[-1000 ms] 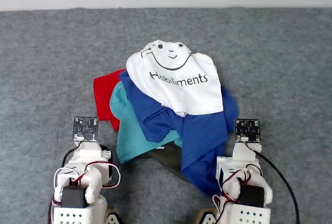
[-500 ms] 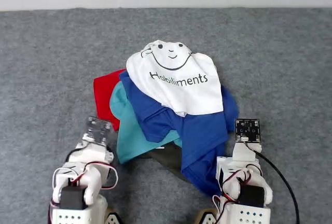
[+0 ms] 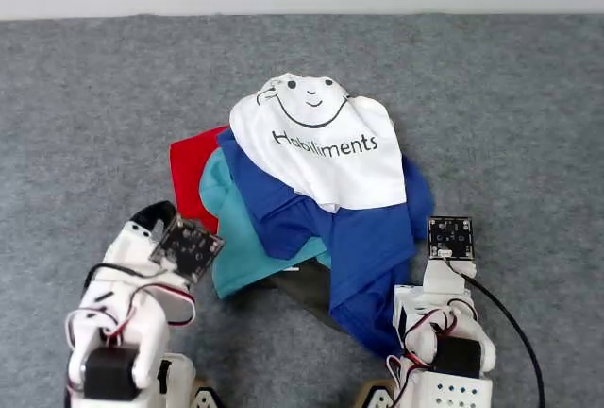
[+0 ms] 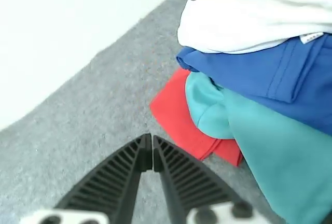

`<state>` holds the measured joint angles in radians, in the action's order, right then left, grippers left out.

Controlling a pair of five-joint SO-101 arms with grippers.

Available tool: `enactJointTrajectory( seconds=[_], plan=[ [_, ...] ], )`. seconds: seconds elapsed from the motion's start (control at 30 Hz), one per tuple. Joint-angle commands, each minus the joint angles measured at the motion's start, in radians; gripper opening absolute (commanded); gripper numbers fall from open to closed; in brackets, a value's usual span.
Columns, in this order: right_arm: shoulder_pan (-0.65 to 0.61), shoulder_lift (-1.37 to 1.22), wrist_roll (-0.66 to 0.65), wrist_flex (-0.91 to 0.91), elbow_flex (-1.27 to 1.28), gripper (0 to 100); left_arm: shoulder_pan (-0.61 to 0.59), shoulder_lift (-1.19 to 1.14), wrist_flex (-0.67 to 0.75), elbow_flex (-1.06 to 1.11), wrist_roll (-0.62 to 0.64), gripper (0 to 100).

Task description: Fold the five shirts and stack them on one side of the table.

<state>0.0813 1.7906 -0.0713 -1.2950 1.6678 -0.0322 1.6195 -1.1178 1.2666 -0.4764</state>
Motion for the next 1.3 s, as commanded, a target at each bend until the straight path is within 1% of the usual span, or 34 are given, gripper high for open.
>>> enactJointTrajectory(
  seconds=[0.0, 0.1, 0.27, 0.3, 0.33, 0.4, 0.47, 0.5, 0.63, 0.8, 1.0, 1.13, 1.27],
  plan=[
    [-0.002, 0.001, -0.006, -0.004, 0.015, 0.9, 0.008, -0.275, 0.026, -0.216, 0.061, 2],
    [-0.002, 0.001, -0.006, -0.004, 0.015, 0.9, 0.038, -0.539, -0.066, -0.43, 0.092, 2],
    [-0.002, 0.001, -0.006, -0.004, 0.015, 0.9, 0.172, -0.93, -0.334, -0.788, 0.084, 2],
    [-0.002, 0.001, -0.006, -0.004, 0.015, 0.9, 0.199, -0.994, -0.379, -0.852, 0.071, 4],
    [-0.002, 0.001, -0.006, -0.004, 0.015, 0.9, 0.227, -1.059, -0.423, -0.912, 0.061, 7],
    [-0.002, 0.001, -0.006, -0.004, 0.015, 0.9, 0.262, -1.172, -0.5, -1.017, 0.06, 17],
    [-0.002, 0.001, -0.006, -0.004, 0.015, 0.9, 0.278, -1.269, -0.555, -1.093, 0.06, 27],
    [-0.002, 0.001, -0.006, -0.004, 0.015, 0.9, 0.279, -1.31, -0.571, -1.122, 0.06, 29],
    [-0.002, 0.001, -0.006, -0.004, 0.015, 0.9, 0.281, -1.448, -0.572, -1.182, 0.051, 33],
    [-0.002, 0.001, -0.006, -0.004, 0.015, 0.9, 0.295, -1.56, -0.542, -1.191, 0.006, 35],
    [-0.002, 0.001, -0.006, -0.004, 0.015, 0.9, 0.29, -1.659, -0.373, -1.188, 0.012, 35],
    [-0.002, 0.001, -0.006, -0.004, 0.015, 0.9, 0.288, -1.752, -0.27, -1.187, 0.092, 35],
    [-0.002, 0.001, -0.006, -0.004, 0.015, 0.9, 0.293, -1.867, -0.229, -1.187, 0.137, 35]
  ],
)
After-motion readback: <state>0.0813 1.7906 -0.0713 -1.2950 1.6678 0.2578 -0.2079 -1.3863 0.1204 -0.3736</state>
